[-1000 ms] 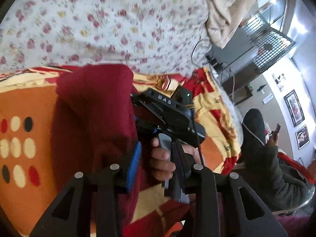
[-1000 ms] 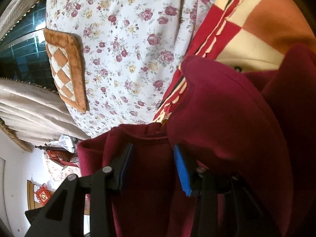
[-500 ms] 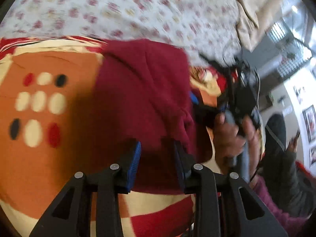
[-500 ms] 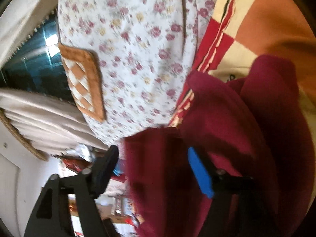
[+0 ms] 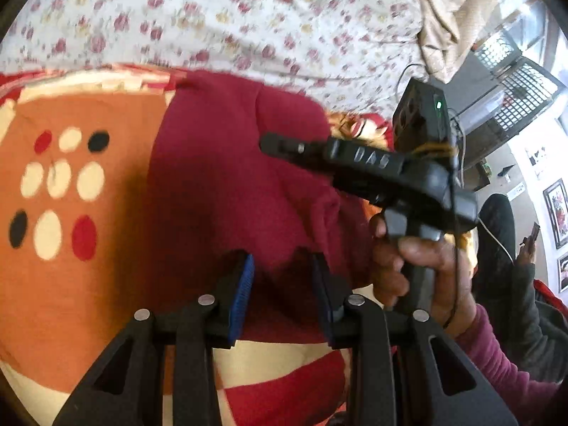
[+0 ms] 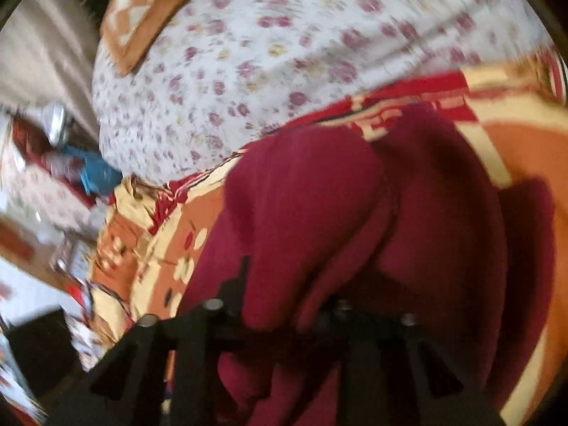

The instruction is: Fold small clothes

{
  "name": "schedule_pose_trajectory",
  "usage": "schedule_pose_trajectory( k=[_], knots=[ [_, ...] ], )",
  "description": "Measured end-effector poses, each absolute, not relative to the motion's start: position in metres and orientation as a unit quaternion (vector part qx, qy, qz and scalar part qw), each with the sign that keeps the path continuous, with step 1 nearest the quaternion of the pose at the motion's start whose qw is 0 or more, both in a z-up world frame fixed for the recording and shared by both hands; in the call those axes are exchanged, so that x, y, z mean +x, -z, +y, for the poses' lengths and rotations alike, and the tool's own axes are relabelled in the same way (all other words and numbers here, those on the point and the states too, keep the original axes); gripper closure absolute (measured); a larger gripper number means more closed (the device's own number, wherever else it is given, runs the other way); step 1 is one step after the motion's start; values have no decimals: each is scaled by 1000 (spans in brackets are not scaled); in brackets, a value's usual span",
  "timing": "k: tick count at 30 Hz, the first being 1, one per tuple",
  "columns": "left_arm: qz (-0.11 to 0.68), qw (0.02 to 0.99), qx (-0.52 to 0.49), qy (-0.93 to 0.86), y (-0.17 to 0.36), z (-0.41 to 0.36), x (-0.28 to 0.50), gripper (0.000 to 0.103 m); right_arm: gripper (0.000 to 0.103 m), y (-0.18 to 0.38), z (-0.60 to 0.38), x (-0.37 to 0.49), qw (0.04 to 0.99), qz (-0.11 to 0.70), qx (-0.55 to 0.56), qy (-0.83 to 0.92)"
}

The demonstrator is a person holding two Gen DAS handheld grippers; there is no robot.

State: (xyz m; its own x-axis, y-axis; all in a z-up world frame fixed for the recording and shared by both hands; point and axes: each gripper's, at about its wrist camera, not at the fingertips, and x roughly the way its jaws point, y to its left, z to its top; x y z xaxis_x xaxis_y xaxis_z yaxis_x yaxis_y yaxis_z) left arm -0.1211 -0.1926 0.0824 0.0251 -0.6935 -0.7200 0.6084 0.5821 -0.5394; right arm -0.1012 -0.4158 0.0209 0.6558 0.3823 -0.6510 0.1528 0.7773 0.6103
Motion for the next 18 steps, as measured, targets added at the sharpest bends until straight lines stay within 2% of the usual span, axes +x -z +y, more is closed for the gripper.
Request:
schedule_pose_trajectory(
  k=[7,13,18],
  knots=[
    [490,746,-43,449,-114,-189,-104,81,84,-60,-427,-101,882,411,224,-58],
    [515,737,-36,436,-89,-203,-95,81,85,-62,-456,-105,884,418,205,-34],
    [530,726,-14,438,-62,-221,-107,81,85,-35,-475,-107,878,431,209,3]
  ],
)
